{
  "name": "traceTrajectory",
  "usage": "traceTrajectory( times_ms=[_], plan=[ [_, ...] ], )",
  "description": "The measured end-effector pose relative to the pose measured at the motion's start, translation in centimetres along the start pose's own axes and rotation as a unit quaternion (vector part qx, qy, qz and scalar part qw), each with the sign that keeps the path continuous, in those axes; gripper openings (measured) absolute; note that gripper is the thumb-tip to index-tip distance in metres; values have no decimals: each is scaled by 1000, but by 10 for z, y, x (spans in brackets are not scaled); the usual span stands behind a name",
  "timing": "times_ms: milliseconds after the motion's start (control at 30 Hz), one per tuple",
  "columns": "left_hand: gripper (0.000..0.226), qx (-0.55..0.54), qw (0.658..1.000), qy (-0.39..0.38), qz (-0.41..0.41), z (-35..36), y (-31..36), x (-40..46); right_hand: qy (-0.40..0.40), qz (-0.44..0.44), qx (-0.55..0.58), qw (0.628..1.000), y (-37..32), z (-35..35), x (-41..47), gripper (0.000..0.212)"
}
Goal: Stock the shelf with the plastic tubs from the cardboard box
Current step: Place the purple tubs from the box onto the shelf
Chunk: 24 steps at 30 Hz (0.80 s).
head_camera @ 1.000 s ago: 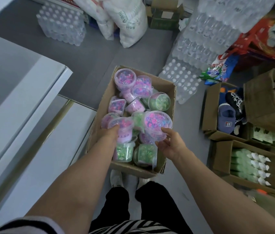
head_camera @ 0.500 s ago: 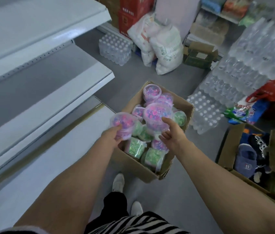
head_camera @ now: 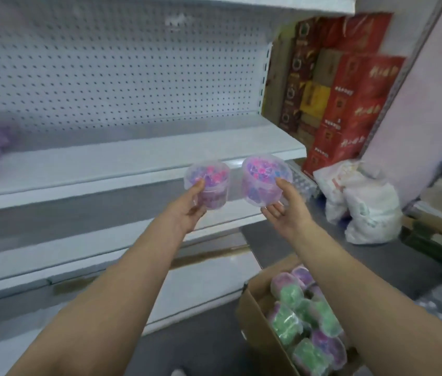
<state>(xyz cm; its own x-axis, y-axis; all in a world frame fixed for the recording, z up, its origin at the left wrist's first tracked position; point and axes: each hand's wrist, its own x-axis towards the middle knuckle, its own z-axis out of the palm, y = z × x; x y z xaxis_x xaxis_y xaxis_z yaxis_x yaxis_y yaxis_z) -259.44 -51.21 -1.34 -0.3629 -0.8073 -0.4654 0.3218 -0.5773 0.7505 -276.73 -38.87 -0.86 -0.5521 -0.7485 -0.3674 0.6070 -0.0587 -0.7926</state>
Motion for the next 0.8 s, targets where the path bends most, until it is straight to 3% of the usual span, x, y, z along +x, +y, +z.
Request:
traceTrajectory(
  times_ms=[133, 233, 400, 633, 800],
  plan=[
    [20, -32, 998, 21, 53, -29, 67, -15, -54, 4, -22, 998, -2, 70, 8, 57],
    [29, -35, 994, 58, 91, -63, 113, -16, -90, 14, -42, 995, 5, 123, 14, 49],
    [49, -38, 985, 104, 133, -129, 183, -3, -118, 43, -61, 990, 37, 209, 33, 71],
    [72, -35, 972, 168, 162, -205, 265, 51, -128, 70, -67, 987, 99, 329, 68, 79],
    [70, -30, 972, 156, 174, -236, 309, 105, -122, 65, -65, 988, 134, 393, 92, 81]
  ],
)
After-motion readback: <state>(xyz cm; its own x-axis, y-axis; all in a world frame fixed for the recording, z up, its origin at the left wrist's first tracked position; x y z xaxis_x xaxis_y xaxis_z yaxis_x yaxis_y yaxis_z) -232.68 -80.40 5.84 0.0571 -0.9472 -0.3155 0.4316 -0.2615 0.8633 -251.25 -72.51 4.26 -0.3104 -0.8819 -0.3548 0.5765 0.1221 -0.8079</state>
